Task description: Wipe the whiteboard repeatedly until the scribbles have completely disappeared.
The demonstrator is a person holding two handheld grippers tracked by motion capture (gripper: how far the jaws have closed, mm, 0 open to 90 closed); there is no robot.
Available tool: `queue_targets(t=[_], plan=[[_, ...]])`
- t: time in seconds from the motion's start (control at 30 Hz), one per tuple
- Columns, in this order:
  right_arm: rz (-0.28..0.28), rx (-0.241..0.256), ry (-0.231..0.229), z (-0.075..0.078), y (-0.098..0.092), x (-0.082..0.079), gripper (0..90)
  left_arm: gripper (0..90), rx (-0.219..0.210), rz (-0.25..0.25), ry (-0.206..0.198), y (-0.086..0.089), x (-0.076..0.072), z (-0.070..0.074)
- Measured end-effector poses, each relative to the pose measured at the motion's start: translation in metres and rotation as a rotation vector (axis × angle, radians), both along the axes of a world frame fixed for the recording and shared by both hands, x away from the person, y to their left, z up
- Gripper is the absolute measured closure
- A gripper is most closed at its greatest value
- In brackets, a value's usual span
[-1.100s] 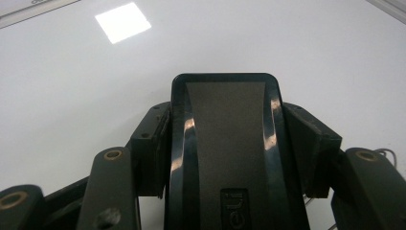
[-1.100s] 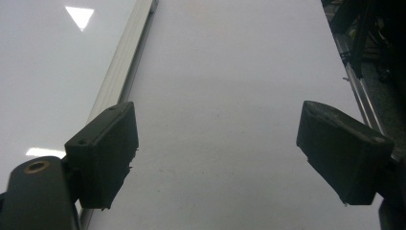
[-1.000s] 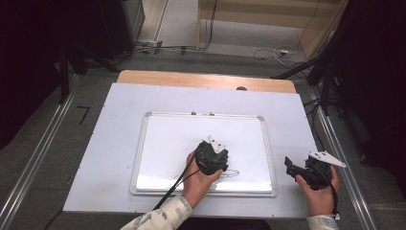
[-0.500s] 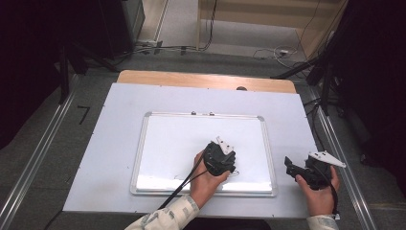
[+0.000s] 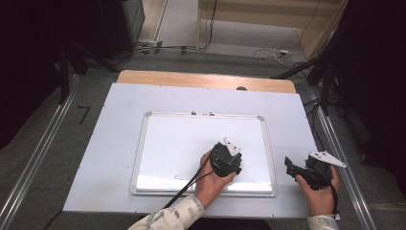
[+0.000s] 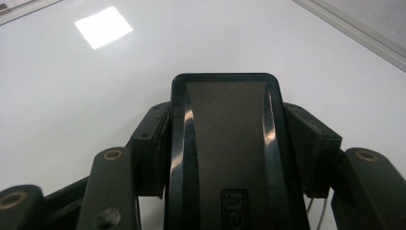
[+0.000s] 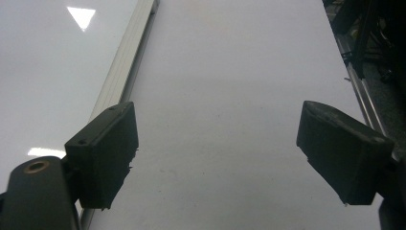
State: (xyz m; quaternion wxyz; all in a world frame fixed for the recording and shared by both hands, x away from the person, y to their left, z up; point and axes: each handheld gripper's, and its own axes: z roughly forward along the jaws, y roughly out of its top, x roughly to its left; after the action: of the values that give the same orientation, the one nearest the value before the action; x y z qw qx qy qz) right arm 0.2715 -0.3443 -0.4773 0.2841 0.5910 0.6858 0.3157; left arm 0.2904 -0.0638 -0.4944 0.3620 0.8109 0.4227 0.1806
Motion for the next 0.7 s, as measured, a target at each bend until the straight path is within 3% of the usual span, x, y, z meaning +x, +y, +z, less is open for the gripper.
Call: queue_targets(t=[0.7], plan=[[0.002,0.0,0.0,0.0,0.0,0.0,13.1,41.0,0.001,-0.029,0.002,-0.019,0.002,0.0]])
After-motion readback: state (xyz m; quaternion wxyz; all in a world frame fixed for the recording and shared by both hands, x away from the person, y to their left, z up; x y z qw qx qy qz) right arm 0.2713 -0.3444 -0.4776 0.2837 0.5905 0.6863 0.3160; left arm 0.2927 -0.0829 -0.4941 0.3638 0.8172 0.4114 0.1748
